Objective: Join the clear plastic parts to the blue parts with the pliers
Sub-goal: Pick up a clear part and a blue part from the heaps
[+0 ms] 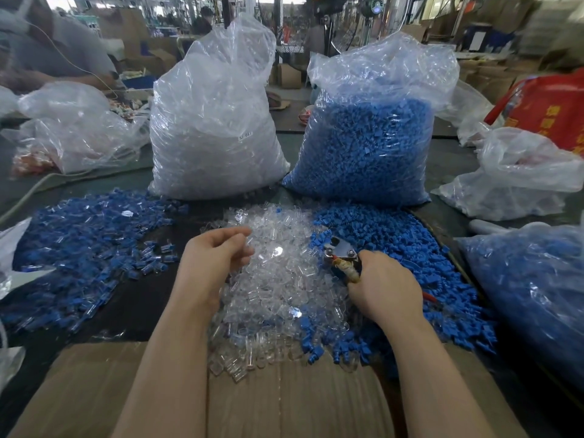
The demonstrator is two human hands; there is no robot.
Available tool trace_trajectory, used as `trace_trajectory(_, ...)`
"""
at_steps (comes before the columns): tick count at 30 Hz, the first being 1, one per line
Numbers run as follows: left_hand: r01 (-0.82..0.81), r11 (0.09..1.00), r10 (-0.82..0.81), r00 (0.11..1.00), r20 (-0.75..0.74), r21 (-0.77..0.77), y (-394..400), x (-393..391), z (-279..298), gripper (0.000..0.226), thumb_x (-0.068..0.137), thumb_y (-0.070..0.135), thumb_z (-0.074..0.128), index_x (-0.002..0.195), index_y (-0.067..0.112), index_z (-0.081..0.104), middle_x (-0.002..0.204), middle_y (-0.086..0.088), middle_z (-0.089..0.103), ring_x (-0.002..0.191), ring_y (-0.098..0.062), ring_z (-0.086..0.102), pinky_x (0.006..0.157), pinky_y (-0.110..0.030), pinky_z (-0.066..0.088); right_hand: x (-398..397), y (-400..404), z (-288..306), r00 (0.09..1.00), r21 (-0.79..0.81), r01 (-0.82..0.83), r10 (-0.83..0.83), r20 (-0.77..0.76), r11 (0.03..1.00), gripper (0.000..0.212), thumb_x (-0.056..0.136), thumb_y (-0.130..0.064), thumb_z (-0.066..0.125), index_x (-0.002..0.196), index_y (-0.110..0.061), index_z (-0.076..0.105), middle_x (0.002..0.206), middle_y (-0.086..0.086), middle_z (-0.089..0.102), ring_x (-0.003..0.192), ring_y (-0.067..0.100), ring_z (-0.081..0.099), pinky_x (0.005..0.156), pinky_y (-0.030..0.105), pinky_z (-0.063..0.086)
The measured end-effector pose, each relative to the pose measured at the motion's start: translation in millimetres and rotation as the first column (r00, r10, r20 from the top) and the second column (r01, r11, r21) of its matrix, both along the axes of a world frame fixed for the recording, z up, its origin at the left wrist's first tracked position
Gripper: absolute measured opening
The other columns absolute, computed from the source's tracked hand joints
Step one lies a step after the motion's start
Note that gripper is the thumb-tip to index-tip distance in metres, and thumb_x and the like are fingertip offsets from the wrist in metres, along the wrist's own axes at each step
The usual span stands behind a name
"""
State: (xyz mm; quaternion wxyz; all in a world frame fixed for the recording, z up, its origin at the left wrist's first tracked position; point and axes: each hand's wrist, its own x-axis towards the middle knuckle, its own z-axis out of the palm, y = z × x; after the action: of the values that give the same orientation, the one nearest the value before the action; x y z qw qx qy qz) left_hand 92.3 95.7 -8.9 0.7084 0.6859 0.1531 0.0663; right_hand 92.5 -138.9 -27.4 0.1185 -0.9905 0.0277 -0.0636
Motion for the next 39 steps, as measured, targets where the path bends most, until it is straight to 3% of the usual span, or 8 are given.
trace_trajectory(3, 0.07, 0.984, -0.065, 0.997, 0.037, -0.167, -11, -1, 6, 0.02, 0.078, 0.01, 0.076, 0.098, 0.008, 0.073, 0.08, -0.003, 0.076, 0.076, -0.012, 0.072, 0.067, -0.019, 0.056, -1, 1, 0, 1.0, 0.033, 0.009, -0.01, 0.013, 0.999, 0.015, 0.087, -0.031, 0.058, 0.083, -0.021, 0.047, 0.082, -0.002, 0.049, 0.07, 0.023, 0.047, 0.06, 0.032, 0.035)
trace_trajectory(7, 0.114, 0.98, -0.105, 0.992, 0.063, -0.161, -24, -4, 11, 0.041, 0.057, 0.02, 0.082, 0.095, 0.008, 0.073, 0.087, -0.005, 0.077, 0.08, -0.015, 0.073, 0.072, -0.022, 0.057, 1, 0, 1, 0.998, 0.075, 0.036, -0.039, 0.043, 0.997, 0.018, 0.088, -0.032, 0.057, 0.078, -0.023, 0.045, 0.074, -0.005, 0.049, 0.064, 0.019, 0.046, 0.052, 0.031, 0.03)
trace_trajectory(15, 0.117, 0.961, -0.109, 0.993, 0.045, -0.25, -45, -4, 15, 0.01, 0.093, 0.003, 0.062, 0.097, 0.005, 0.07, 0.082, -0.009, 0.076, 0.078, -0.017, 0.074, 0.068, -0.023, 0.06, 6, -5, 8, 0.989, 0.46, 0.048, -0.106, 0.102, 0.887, 0.014, 0.089, -0.035, 0.059, 0.089, -0.026, 0.049, 0.077, -0.008, 0.056, 0.067, 0.013, 0.051, 0.052, 0.03, 0.034)
trace_trajectory(19, 0.162, 0.956, -0.156, 0.987, 0.047, -0.244, -53, -7, 17, 0.012, 0.093, 0.004, 0.062, 0.101, 0.003, 0.07, 0.086, -0.009, 0.077, 0.08, -0.017, 0.075, 0.067, -0.022, 0.06, 3, 1, 14, 0.981, 0.581, -0.044, -0.075, 0.179, 0.813, 0.016, 0.087, -0.038, 0.068, 0.095, -0.026, 0.062, 0.083, -0.011, 0.065, 0.077, 0.014, 0.061, 0.069, 0.037, 0.051)
trace_trajectory(24, 0.143, 0.982, -0.13, 0.986, 0.107, -0.127, -62, -11, 20, 0.008, 0.085, 0.011, 0.073, 0.092, 0.015, 0.075, 0.083, 0.002, 0.077, 0.077, -0.007, 0.071, 0.067, -0.017, 0.054, -1, 3, 18, 0.965, 0.71, -0.147, -0.057, 0.255, 0.689, 0.007, 0.086, -0.027, 0.073, 0.088, -0.028, 0.066, 0.076, -0.014, 0.067, 0.072, 0.008, 0.062, 0.067, 0.033, 0.052)
trace_trajectory(29, 0.101, 0.986, -0.085, 0.989, 0.124, -0.132, -72, -13, 18, 0.009, 0.084, 0.01, 0.075, 0.087, 0.018, 0.076, 0.075, 0.001, 0.075, 0.068, -0.007, 0.069, 0.063, -0.017, 0.054, -6, 7, 23, 0.949, 0.779, -0.277, 0.03, 0.315, 0.563, 0.021, 0.09, -0.013, 0.069, 0.087, -0.034, 0.068, 0.081, -0.022, 0.069, 0.069, -0.002, 0.062, 0.058, 0.009, 0.046)
trace_trajectory(34, 0.1, 0.986, -0.079, 0.986, 0.15, -0.137, -80, -15, 17, 0.009, 0.085, 0.003, 0.072, 0.087, 0.011, 0.074, 0.074, -0.005, 0.075, 0.069, -0.012, 0.072, 0.061, -0.018, 0.055, -9, 15, 25, 0.928, 0.803, -0.333, 0.02, 0.373, 0.494, 0.025, 0.088, -0.01, 0.071, 0.089, -0.034, 0.066, 0.089, -0.025, 0.069, 0.081, -0.005, 0.064, 0.07, 0.006, 0.047)
trace_trajectory(39, 0.063, 0.994, -0.047, 0.984, 0.171, -0.087, -87, -17, 18, 0.008, 0.083, 0.002, 0.074, 0.085, 0.01, 0.073, 0.072, -0.006, 0.075, 0.069, -0.014, 0.073, 0.061, -0.019, 0.056, -9, 20, 24, 0.923, 0.799, -0.341, 0.017, 0.384, 0.495, 0.027, 0.086, -0.008, 0.073, 0.085, -0.033, 0.064, 0.084, -0.025, 0.069, 0.078, -0.004, 0.065, 0.069, 0.01, 0.05)
